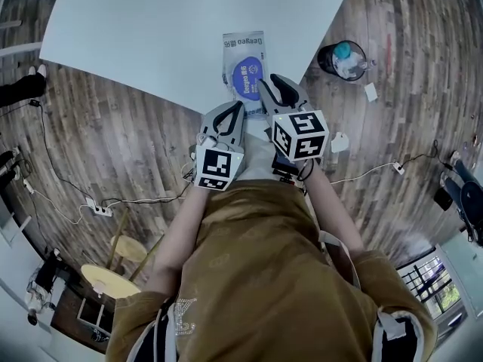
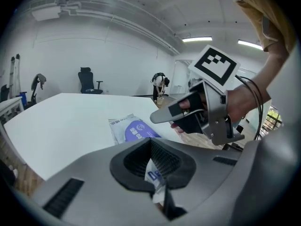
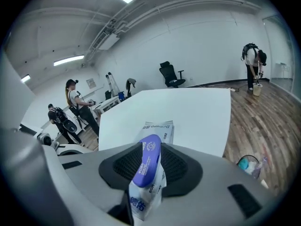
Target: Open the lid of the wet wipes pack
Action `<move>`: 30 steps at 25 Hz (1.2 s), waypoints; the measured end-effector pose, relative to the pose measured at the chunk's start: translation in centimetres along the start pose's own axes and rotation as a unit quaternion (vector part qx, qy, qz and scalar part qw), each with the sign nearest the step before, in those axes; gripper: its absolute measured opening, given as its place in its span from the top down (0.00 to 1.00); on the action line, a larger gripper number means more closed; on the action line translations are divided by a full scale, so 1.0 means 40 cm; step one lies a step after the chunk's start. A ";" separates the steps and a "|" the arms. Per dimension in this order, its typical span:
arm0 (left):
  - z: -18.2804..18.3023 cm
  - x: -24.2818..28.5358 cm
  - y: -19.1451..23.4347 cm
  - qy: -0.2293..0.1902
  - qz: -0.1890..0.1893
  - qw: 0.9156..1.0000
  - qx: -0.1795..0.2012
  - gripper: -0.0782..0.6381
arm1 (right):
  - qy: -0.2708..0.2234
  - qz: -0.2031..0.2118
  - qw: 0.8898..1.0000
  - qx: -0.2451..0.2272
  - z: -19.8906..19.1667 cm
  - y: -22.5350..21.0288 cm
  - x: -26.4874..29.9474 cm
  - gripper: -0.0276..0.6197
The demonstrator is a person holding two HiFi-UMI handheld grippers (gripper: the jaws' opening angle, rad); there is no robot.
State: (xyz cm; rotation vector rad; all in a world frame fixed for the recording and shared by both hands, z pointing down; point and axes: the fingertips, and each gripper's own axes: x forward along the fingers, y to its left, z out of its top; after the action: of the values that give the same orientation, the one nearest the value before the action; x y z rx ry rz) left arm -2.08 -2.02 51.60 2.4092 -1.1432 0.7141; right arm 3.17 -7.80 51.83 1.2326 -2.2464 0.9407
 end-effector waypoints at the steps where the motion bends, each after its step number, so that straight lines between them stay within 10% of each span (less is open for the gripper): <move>1: -0.010 0.003 -0.002 0.008 -0.002 1.000 0.000 0.89 | 0.008 0.001 1.000 0.003 -0.006 0.001 0.005 0.80; 30: -0.131 0.060 -0.014 0.108 -0.059 0.992 0.008 0.89 | 0.098 -0.010 0.991 0.086 -0.047 -0.013 0.070 0.80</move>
State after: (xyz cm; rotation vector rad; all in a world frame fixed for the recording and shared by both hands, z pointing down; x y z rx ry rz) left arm -1.82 -0.32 57.14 2.3215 -0.9055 0.9213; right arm 2.21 -8.26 55.06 1.1749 -2.0322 1.2143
